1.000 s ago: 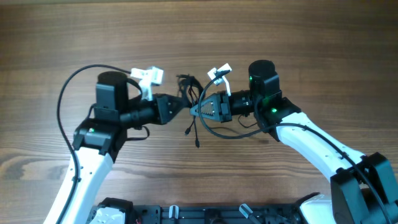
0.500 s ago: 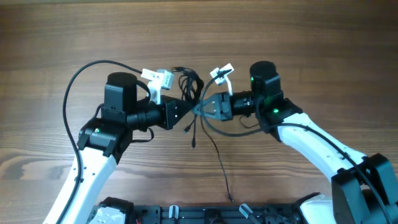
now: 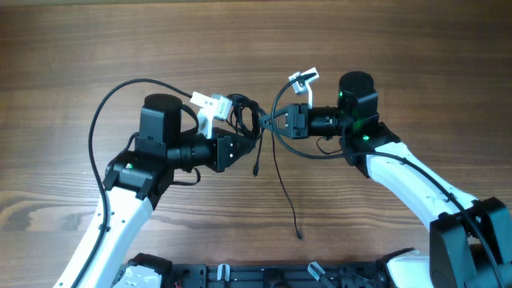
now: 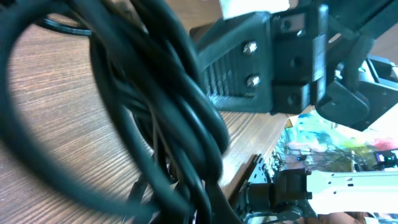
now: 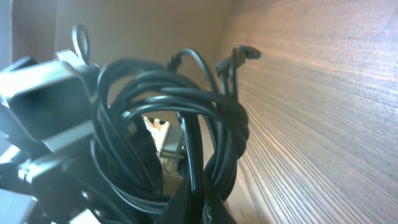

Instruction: Untangle cables

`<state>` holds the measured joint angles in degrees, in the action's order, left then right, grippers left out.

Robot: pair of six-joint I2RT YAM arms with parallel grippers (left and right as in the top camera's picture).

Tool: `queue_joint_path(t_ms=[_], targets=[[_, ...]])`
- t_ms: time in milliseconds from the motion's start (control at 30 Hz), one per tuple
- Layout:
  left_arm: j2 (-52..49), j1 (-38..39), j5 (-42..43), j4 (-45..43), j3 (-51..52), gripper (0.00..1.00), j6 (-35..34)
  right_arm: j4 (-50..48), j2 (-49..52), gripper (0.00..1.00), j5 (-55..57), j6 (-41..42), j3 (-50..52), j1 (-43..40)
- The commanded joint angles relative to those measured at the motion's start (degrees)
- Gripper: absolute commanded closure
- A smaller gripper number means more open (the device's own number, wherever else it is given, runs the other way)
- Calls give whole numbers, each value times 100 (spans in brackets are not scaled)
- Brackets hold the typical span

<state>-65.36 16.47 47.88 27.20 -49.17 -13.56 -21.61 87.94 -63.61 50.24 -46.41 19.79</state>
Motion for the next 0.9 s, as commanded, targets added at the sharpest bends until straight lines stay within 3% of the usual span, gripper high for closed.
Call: queue_joint_path(t_ms=[0, 167, 433, 533, 667, 733, 800, 833, 867], targets=[[-151, 153, 382, 17, -46, 96, 127, -195, -83, 96, 608, 400, -83, 26], [-151, 304, 1032, -319, -46, 96, 50, -205, -79, 96, 1235, 680, -83, 157], [-151, 767, 1043, -1283, -46, 96, -752, -216, -72, 95, 1495, 680, -81, 249], [-151, 841, 1043, -1325, -46, 96, -796, 9, -72, 82, 1937, 686, -81, 249], [-151, 837, 1040, -1285, -46, 96, -793, 398, -72, 78, 2258, 693, -81, 249], [-151, 811, 1025, -1283, -46, 96, -791, 551, -72, 60, 2302, 695, -81, 249], [-151, 728, 925, -1257, -46, 96, -789, 660, -72, 33, 2302, 695, -81, 249], [-151, 662, 925, -1239, -46, 96, -782, 699, -72, 28, 2297, 695, -81, 249], [-151, 603, 925, -1222, -46, 96, -767, 734, -72, 16, 2297, 695, -81, 249]])
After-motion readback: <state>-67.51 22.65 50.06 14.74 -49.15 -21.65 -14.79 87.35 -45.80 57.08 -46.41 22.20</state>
